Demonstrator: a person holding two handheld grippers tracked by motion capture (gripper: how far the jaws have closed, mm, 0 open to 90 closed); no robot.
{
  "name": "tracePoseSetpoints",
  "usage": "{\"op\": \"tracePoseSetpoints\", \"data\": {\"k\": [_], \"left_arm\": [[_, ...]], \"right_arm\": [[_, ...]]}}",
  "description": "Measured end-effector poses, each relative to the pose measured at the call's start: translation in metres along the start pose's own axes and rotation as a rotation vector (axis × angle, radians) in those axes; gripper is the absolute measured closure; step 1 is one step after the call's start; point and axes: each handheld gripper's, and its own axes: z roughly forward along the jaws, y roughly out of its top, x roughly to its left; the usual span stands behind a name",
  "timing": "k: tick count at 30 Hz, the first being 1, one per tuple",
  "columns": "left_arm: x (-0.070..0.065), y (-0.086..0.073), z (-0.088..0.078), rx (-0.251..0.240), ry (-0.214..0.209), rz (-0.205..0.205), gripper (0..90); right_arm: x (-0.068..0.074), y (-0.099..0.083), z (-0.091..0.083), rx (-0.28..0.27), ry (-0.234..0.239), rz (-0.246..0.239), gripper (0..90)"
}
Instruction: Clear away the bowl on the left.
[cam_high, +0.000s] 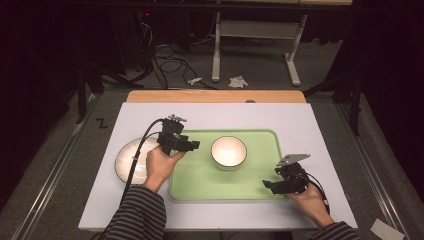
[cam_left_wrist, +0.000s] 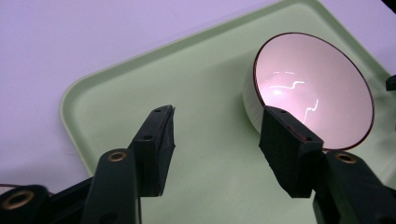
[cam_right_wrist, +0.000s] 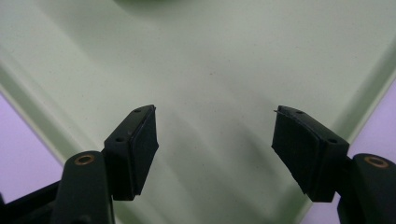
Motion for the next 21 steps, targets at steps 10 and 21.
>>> {"op": "tracePoseSetpoints", "data": {"k": [10, 21], "left_arm": [[0.006, -0.001, -0.012, -0.007, 0.006, -0.005, 45.0], [0.021, -0.004, -0.028, 0.008, 0.015, -0.001, 44.8]], "right_arm": [[0.0, 0.0, 0.0, 0.002, -0.003, -0.004, 32.4], [0.001, 0.0, 0.0, 0.003, 0.001, -0.007, 32.4]]}}
